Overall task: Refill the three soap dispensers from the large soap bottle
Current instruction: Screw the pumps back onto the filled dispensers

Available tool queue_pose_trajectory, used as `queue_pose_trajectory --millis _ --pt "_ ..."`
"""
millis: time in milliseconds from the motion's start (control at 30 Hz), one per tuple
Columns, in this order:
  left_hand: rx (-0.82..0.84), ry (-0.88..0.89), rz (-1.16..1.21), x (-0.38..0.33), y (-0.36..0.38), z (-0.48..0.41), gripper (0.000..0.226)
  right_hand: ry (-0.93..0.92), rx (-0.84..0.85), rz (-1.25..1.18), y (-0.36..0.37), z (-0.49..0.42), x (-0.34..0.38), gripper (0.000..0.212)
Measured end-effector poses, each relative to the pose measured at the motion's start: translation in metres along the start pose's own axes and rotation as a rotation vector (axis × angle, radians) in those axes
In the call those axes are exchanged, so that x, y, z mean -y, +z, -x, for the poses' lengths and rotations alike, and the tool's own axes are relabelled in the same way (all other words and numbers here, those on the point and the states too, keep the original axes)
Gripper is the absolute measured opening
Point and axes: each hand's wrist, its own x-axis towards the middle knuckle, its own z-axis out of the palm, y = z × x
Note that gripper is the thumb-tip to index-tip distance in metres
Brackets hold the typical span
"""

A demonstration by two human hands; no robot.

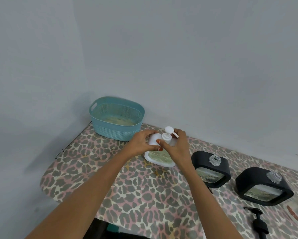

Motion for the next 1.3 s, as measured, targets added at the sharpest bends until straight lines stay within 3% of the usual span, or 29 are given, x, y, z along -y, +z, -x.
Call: queue_pose_trajectory --millis 200,333,567,733,867,1133,1300 --pt "-0.002 -0.004 -0.006 0.000 0.000 0.000 0.070 0.047 0.188 -0.011 -0.016 0.001 -0.006 0.043" --pt "-0.002 0.000 -0.004 -0.001 0.000 0.001 0.069 0.004 0.108 -0.006 -0.010 0.001 -0.003 0.030" --pt "-0.008 0.013 0.004 -0.002 -0.001 0.003 0.068 0.005 -0.080 0.019 0.006 0.000 0.000 0.041" --pt "-0.011 0.021 0.015 -0.003 0.000 0.003 0.067 -0.006 0.085 -0.010 -0.006 0.002 0.002 0.047" --pt "-0.012 0.020 0.005 -0.002 0.000 0.003 0.070 0.000 0.231 0.001 -0.021 0.001 0.008 0.035" --pt "-0.018 0.026 0.024 -0.001 0.000 0.004 0.068 0.006 -0.042 0.022 0.000 -0.001 0.001 0.037" --pt "-0.021 0.021 0.021 0.000 0.001 0.003 0.066 -0.011 0.015 0.041 -0.001 0.001 0.000 0.040"
